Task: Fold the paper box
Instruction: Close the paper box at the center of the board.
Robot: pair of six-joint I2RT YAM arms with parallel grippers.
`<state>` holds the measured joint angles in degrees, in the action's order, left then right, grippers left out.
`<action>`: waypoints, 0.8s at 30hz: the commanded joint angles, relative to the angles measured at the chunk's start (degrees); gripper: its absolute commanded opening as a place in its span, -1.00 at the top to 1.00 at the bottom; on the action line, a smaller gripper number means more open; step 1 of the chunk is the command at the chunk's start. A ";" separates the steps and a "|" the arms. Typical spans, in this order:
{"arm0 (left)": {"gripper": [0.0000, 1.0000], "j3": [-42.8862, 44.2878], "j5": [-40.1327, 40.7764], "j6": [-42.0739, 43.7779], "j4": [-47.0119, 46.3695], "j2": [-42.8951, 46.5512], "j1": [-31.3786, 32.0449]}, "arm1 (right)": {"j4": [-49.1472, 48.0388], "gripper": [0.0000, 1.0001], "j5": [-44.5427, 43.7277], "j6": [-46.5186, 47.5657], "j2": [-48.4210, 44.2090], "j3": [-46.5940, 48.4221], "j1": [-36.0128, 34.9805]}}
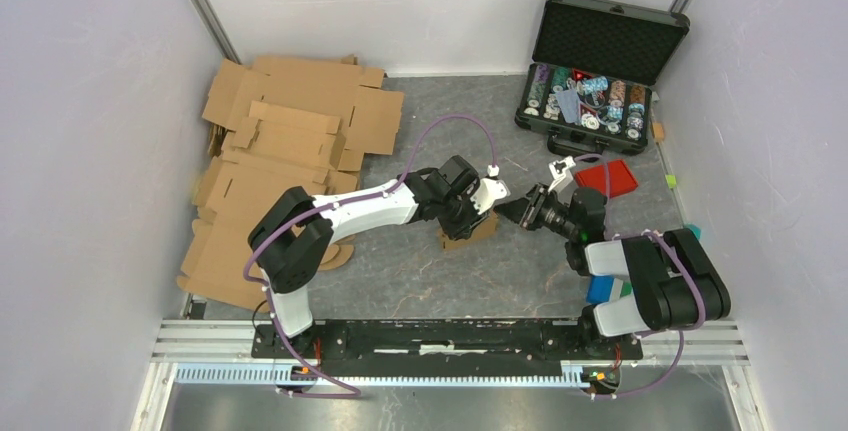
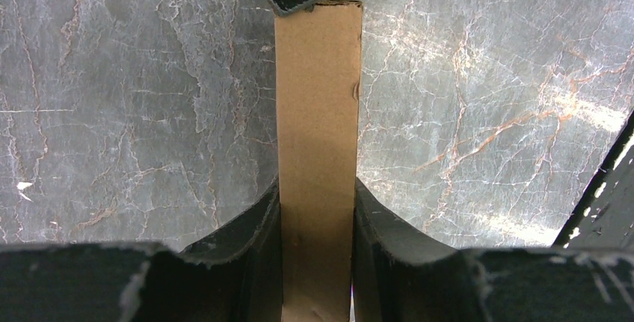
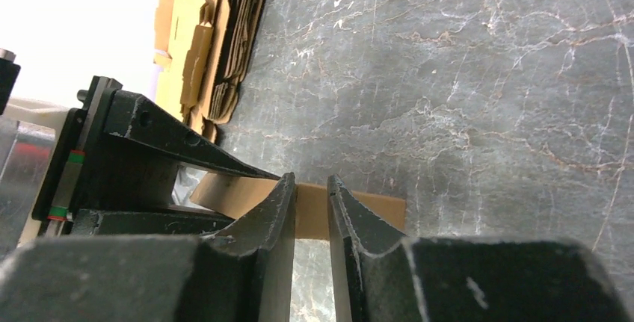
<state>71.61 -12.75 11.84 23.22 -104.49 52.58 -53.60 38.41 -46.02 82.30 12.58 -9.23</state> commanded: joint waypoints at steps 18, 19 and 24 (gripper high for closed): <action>0.66 0.71 -1.09 2.37 3.32 -1.86 0.16 | 15.84 0.08 -3.01 8.24 -5.78 8.13 0.32; 0.67 0.72 -1.21 2.39 3.34 -1.95 0.16 | 15.47 0.08 -2.28 7.49 -6.03 8.79 0.56; 0.68 1.33 -1.57 2.49 3.85 -2.55 0.22 | 18.97 0.07 -0.44 9.13 -7.57 10.90 0.76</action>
<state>71.92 -13.17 12.36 23.59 -104.73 52.58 -37.17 36.21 -37.85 76.97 20.23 -8.78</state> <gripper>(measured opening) 0.385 0.462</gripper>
